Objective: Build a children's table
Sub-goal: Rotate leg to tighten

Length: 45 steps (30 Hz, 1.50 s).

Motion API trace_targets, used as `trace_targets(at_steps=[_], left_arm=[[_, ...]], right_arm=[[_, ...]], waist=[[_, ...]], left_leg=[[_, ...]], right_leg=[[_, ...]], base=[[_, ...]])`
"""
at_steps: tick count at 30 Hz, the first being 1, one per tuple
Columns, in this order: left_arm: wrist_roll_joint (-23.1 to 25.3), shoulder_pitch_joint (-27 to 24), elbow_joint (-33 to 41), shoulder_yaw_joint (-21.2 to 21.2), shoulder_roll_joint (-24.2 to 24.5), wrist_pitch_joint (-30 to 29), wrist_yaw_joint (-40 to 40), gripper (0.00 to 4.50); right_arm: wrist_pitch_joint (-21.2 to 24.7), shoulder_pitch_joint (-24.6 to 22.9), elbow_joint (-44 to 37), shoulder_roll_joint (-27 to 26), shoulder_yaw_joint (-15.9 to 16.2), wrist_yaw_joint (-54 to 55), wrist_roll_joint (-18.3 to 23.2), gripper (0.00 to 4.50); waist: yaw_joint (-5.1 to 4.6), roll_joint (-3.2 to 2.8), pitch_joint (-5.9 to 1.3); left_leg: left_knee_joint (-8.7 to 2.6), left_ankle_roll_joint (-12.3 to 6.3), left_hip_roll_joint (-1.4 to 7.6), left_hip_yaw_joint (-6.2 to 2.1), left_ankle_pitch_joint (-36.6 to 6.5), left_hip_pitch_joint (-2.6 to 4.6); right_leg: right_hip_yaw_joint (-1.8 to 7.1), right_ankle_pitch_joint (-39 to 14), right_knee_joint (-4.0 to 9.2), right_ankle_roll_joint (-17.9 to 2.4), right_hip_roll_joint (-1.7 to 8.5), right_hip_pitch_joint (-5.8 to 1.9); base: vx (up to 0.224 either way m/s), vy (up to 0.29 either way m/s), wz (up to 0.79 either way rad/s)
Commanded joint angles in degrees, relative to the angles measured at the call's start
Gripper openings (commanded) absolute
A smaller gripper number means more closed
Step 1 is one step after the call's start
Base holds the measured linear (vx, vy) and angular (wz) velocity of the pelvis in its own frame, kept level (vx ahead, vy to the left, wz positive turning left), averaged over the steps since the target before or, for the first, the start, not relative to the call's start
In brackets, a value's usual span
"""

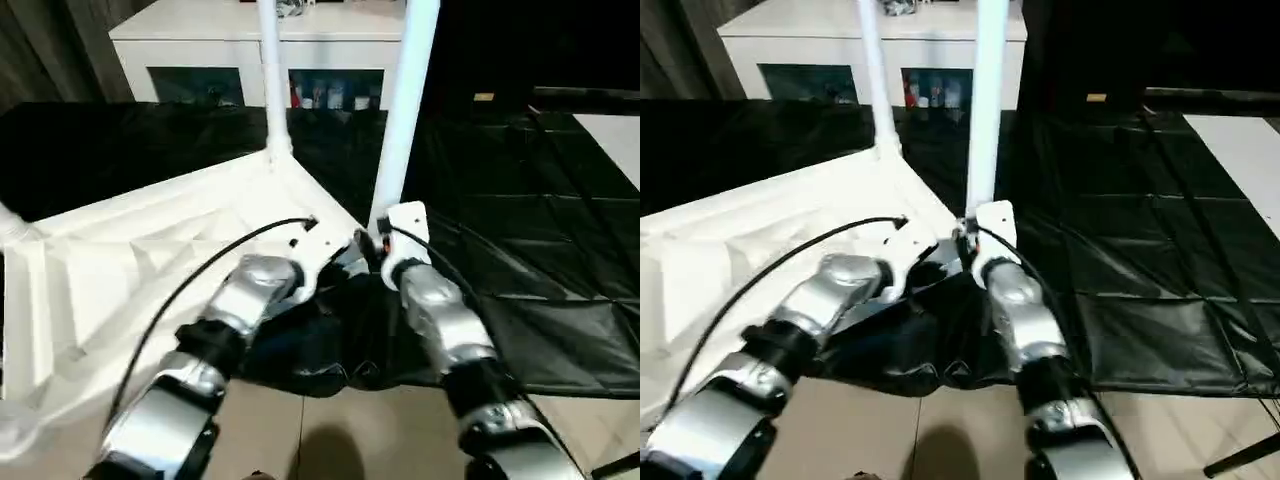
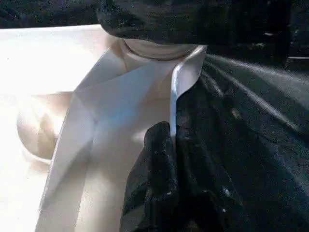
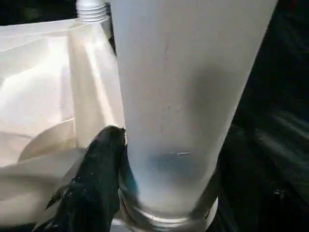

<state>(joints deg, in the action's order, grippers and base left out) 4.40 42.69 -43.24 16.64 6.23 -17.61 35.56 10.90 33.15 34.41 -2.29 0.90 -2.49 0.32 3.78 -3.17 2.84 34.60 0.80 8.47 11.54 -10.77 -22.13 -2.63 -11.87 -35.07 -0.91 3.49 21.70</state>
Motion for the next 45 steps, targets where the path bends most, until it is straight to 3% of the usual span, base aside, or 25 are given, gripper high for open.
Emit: trace_targets(at_steps=[1,6,10,12,14,15,17,21,24,27,31,38,45], left_arm=[[1.0,0.8,-1.9,-2.3,0.5,-0.6,-6.2,0.00],[0.7,0.4,-0.5,-1.8,2.5,-1.3,-1.2,0.00],[0.4,-0.5,0.9,-1.1,3.8,-1.6,2.2,0.00],[0.2,-3.0,5.0,1.9,7.3,-1.3,10.5,0.00],[0.0,-4.2,7.1,3.2,9.0,-1.7,14.1,0.00],[-0.1,-4.6,7.8,3.6,9.5,-0.9,15.3,0.00],[-0.2,-5.6,9.3,4.5,10.9,0.4,18.0,0.00],[-2.9,-10.3,19.7,7.9,19.3,4.6,33.0,0.00],[-2.5,-10.4,20.6,8.2,20.6,5.5,34.2,0.00],[-2.4,-10.2,21.2,8.2,21.9,6.2,35.7,0.00],[-2.6,-10.0,21.6,8.1,22.4,6.4,36.3,0.00],[-2.3,-9.7,21.0,8.4,22.4,7.3,36.8,0.00],[-2.1,-9.5,20.3,8.2,22.2,7.7,36.7,0.00]], right_arm=[[0.4,-0.7,1.4,-2.3,0.2,-2.1,3.0,3.10],[-1.4,0.7,-1.9,0.5,0.7,-9.4,3.2,3.50],[-1.3,0.3,-4.1,3.6,2.4,-15.4,3.5,3.50],[-1.7,-1.9,-8.0,10.1,5.4,-28.6,5.0,3.50],[-2.3,-3.1,-9.7,12.9,6.8,-34.2,5.5,3.50],[-2.4,-3.5,-10.2,13.8,7.3,-35.9,5.6,3.50],[-2.8,-4.5,-11.3,15.7,8.2,-39.5,5.8,3.50],[-5.0,-9.0,-17.1,25.7,12.9,-56.2,7.0,3.50],[-5.4,-9.2,-17.8,26.8,13.4,-58.0,7.2,3.50],[-6.6,-8.7,-17.4,26.9,13.7,-58.7,6.4,3.50],[-7.0,-8.2,-17.2,26.9,13.8,-59.5,6.6,3.50],[-7.5,-8.3,-16.7,27.0,14.8,-62.7,7.2,3.50],[-8.0,-7.8,-15.2,25.4,15.3,-63.5,7.2,2.83]], waist=[[-0.13,-0.03,-3.66],[-0.64,0.22,-3.74],[-0.68,0.34,-3.91],[-0.52,0.29,-4.00],[-0.43,0.34,-4.02],[-0.40,0.05,-4.03],[-0.29,0.14,-3.88],[0.50,-0.09,-3.62],[1.31,-0.13,-3.16],[1.49,-0.09,-3.02],[1.22,0.00,-3.20],[1.52,0.01,-3.72],[1.55,-0.01,-3.51]], left_leg=[[-4.89,-0.25,5.02,-2.98,-12.5,1.47],[-4.76,-2.65,4.99,-3.13,-10.1,0.73],[-4.28,-3.95,5.06,-2.94,-8.2,0.92],[-3.90,-5.85,5.01,-2.84,-5.8,0.72],[-3.76,-6.79,5.17,-2.85,-5.3,0.67],[-3.64,-7.41,5.19,-2.78,-5.2,0.81],[-3.73,-7.28,5.26,-2.69,-6.8,0.90],[-4.20,-5.58,5.87,-2.80,-9.9,1.12],[-4.56,-3.10,5.79,-2.45,-14.6,1.97],[-4.85,-0.83,5.80,-2.57,-16.7,2.19],[-5.00,-0.67,5.65,-2.76,-15.2,1.71],[-4.20,-3.81,5.52,-2.53,-9.1,1.30],[-4.45,-2.73,5.59,-2.59,-11.8,1.43]], right_leg=[[3.04,-6.0,4.27,-12.3,6.04,-1.62],[2.78,-3.2,3.80,-13.1,6.15,-2.40],[2.83,-1.2,3.65,-14.0,6.18,-2.32],[2.78,2.6,3.27,-14.6,6.08,-2.44],[2.79,4.9,2.99,-14.9,6.07,-2.43],[2.70,5.5,2.92,-15.7,6.05,-2.26],[2.69,3.3,3.23,-15.9,6.02,-2.14],[2.60,-1.4,3.45,-15.2,5.84,-2.16],[2.94,-9.4,4.28,-14.8,5.82,-1.18],[3.18,-13.9,4.66,-13.8,6.00,-0.98],[3.06,-11.5,4.25,-13.4,5.88,-1.32],[2.80,-3.7,3.51,-14.7,5.77,-1.59],[2.83,-7.5,3.87,-14.6,5.89,-1.56]], base=[[0.000,0.000,0.00],[0.000,0.000,0.00],[0.000,0.000,0.00],[0.000,0.000,0.00],[0.000,0.000,0.00],[0.000,0.000,0.00],[0.000,0.000,0.00],[0.000,0.000,0.00],[0.000,0.000,0.00],[0.000,0.000,0.00],[0.000,0.000,0.00],[0.000,0.000,0.00],[0.000,0.000,0.00]])
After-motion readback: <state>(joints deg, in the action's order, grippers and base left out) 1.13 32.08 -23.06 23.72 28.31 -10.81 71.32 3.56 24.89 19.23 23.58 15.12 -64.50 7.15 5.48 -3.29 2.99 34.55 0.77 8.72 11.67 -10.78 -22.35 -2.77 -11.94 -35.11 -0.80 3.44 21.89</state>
